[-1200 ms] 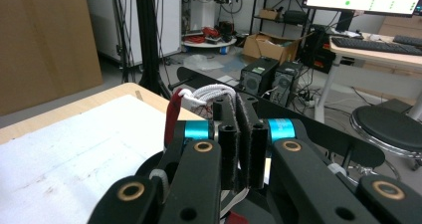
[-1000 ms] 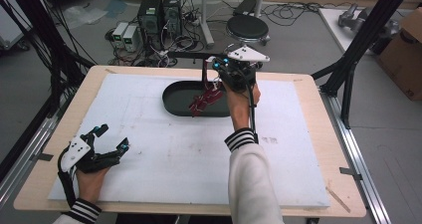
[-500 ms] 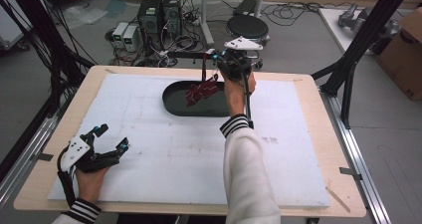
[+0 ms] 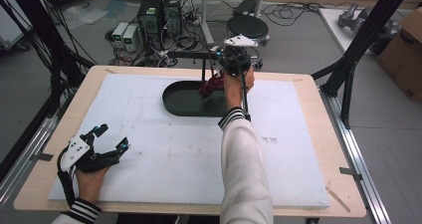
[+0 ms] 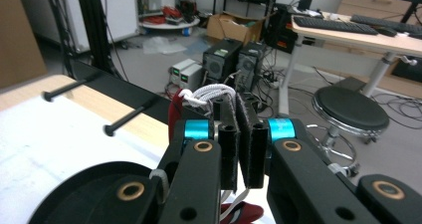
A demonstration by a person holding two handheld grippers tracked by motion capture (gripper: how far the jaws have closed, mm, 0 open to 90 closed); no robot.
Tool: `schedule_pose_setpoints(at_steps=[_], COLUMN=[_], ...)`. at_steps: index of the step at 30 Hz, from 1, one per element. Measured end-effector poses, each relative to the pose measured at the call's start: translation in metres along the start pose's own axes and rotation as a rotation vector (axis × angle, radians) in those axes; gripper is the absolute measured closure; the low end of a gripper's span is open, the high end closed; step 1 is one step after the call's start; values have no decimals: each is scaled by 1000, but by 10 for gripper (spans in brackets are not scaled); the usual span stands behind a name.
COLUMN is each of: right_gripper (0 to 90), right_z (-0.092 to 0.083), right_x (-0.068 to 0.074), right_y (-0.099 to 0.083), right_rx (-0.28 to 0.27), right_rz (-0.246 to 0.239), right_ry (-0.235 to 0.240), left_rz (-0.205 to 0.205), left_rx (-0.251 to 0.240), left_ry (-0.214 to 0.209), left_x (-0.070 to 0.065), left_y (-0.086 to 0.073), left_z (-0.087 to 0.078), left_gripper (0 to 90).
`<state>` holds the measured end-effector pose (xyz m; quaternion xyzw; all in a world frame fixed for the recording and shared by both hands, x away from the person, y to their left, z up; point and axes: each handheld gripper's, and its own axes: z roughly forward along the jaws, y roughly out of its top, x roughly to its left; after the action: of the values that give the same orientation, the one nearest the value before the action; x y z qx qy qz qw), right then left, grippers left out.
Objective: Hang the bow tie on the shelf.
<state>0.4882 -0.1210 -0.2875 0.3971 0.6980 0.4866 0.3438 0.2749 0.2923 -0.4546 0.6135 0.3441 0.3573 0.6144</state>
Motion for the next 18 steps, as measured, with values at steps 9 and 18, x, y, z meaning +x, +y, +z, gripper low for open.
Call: schedule_pose_setpoints(at_steps=[9, 18], right_gripper=[879, 871], right_z=[12, 15], right_x=[6, -1], right_y=[6, 2], right_rx=[35, 72], right_rz=[-45, -65], right_ry=[-36, -54], left_rz=[-5, -3], left_rx=[-2, 2], left_ry=[0, 0], left_x=[0, 0], left_y=[0, 0], left_z=[0, 0], left_gripper=[125, 125])
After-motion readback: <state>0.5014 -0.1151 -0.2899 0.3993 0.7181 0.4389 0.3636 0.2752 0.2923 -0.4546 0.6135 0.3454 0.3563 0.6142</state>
